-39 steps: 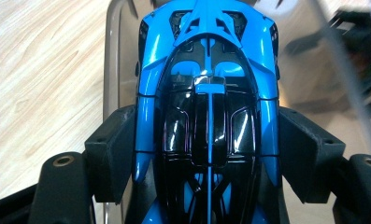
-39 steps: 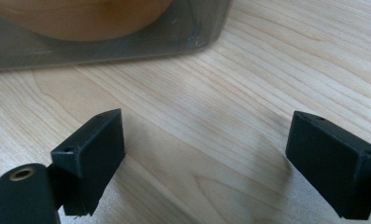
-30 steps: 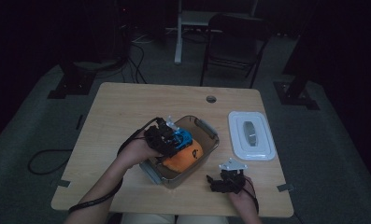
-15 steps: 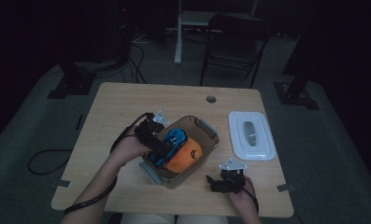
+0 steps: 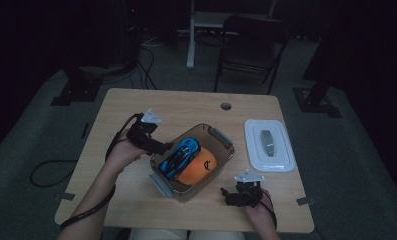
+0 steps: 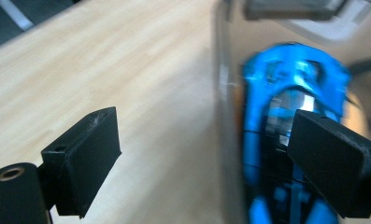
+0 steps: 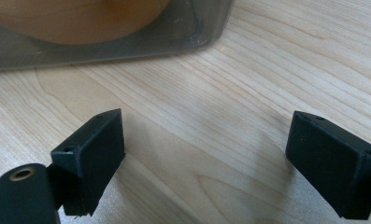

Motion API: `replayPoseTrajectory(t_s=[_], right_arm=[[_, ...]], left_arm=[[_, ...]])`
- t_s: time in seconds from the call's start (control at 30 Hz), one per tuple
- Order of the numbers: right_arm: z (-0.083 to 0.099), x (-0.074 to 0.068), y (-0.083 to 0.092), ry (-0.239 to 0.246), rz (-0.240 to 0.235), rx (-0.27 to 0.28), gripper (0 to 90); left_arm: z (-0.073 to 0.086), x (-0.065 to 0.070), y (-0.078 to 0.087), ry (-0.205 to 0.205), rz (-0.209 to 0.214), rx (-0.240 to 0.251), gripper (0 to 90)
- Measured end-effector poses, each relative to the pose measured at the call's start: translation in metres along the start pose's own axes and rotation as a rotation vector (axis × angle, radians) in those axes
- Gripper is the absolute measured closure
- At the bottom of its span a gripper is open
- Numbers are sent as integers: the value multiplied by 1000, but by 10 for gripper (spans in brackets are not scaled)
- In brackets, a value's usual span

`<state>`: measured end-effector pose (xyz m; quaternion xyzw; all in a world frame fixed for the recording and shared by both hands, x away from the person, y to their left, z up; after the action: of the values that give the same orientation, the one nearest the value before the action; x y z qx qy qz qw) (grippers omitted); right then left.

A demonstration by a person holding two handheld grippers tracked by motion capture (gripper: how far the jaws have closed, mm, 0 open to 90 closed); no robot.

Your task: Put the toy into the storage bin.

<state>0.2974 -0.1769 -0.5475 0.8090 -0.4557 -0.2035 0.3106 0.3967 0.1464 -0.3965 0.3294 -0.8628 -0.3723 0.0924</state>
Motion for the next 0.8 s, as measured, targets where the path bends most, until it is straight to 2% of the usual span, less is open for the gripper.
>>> replayPoseTrajectory(t_s=[0.2, 0.23, 0.33, 0.4, 0.5, 0.63, 0.8], right_arm=[[0, 0, 0, -4, -6, -3, 113], [0, 0, 0, -4, -6, -3, 113], [0, 0, 0, -4, -7, -3, 113], [0, 0, 0, -4, -6, -3, 113], [0, 0, 0, -3, -7, -3, 113], [0, 0, 0, -5, -9, -4, 113], [-1, 1, -1, 3, -13, -3, 113]], left_arm=[[21, -23, -13, 70, -43, -10, 103], [25, -28, -15, 75, -53, 0, 103], [34, -37, -20, 106, -52, 3, 103], [43, -44, -25, 127, -67, 3, 103], [54, -49, -33, 151, -65, -11, 103], [65, -51, -44, 163, -62, -35, 103], [72, -52, -57, 177, -52, -28, 103]])
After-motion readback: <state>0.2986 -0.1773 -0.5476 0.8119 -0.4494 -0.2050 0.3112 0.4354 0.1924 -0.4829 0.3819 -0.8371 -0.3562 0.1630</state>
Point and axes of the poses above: each handheld gripper's, and its own axes: y roughly backward along the jaws, z roughly out of its underside, x roughly to its right, the point moved 3 cm from there along -y, roughly forward along the jaws, and after that the axes turned 5 degrees about -y, right-handed, at the moved point
